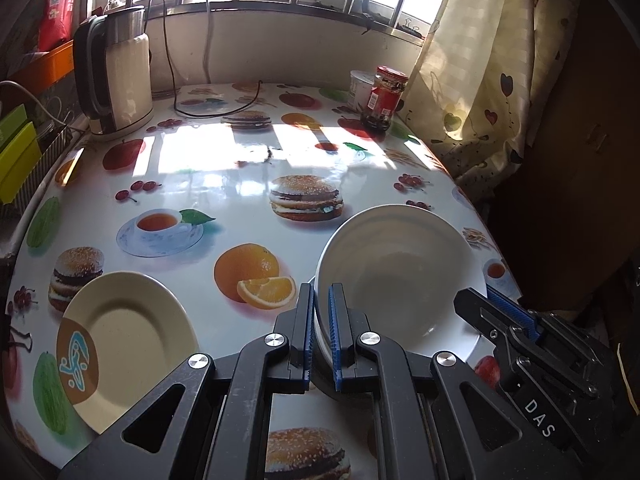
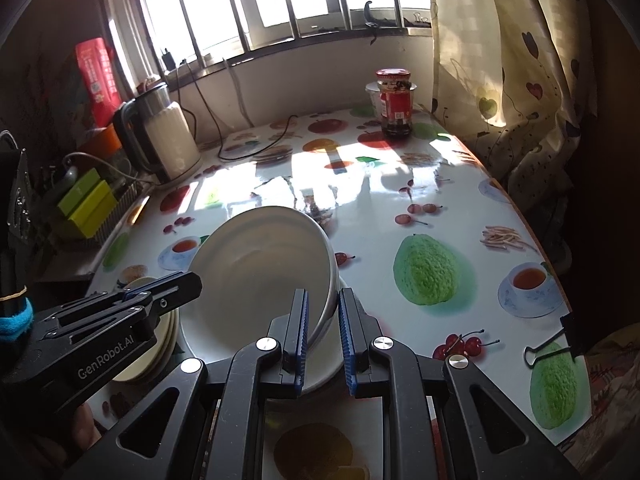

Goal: Organize plates and bowls
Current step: 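Carry the white bowl over the steel bowl and lower it inside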

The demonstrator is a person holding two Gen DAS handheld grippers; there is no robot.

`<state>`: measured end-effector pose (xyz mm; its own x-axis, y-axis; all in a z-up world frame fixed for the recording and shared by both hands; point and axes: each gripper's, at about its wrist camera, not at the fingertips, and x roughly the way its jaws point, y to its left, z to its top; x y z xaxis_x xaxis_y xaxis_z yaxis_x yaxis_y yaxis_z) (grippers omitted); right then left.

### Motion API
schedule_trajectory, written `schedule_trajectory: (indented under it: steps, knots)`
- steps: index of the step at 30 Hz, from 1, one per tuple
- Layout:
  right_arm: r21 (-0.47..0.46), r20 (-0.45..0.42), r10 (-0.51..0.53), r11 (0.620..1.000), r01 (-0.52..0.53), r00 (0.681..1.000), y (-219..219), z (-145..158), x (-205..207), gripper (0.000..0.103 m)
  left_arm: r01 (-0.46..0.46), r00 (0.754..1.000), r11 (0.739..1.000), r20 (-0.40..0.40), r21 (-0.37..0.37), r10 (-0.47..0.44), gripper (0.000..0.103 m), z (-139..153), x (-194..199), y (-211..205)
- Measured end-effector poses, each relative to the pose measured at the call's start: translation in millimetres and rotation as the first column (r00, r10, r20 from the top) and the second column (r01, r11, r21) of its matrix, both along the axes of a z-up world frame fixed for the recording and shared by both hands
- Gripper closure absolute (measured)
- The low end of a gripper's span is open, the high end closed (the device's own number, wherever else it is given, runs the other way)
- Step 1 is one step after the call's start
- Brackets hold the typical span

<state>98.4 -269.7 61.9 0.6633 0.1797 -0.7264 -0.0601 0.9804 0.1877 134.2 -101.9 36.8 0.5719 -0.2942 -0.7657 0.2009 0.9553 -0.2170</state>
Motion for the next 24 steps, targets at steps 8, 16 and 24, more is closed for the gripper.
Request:
schedule_trajectory:
  steps: [8, 16, 24]
  knots:
    - [-0.003, -0.011, -0.001, 1.000, 0.001, 1.000, -1, -5, -2, 0.088, 0.002, 1.000, 1.000, -0.014, 0.005, -0.002, 0.096, -5, -2, -2]
    - [0.001, -0.024, -0.007, 1.000, 0.007, 1.000, -3, -11, -3, 0.088, 0.007, 1.000, 1.000, -0.026, 0.012, -0.007, 0.096, -10, -2, -4]
    - [0.005, -0.033, -0.012, 1.000, 0.012, 0.999, -5, -14, -3, 0.088, 0.011, 0.999, 1.000, -0.030, 0.017, -0.010, 0.096, -12, -2, -7]
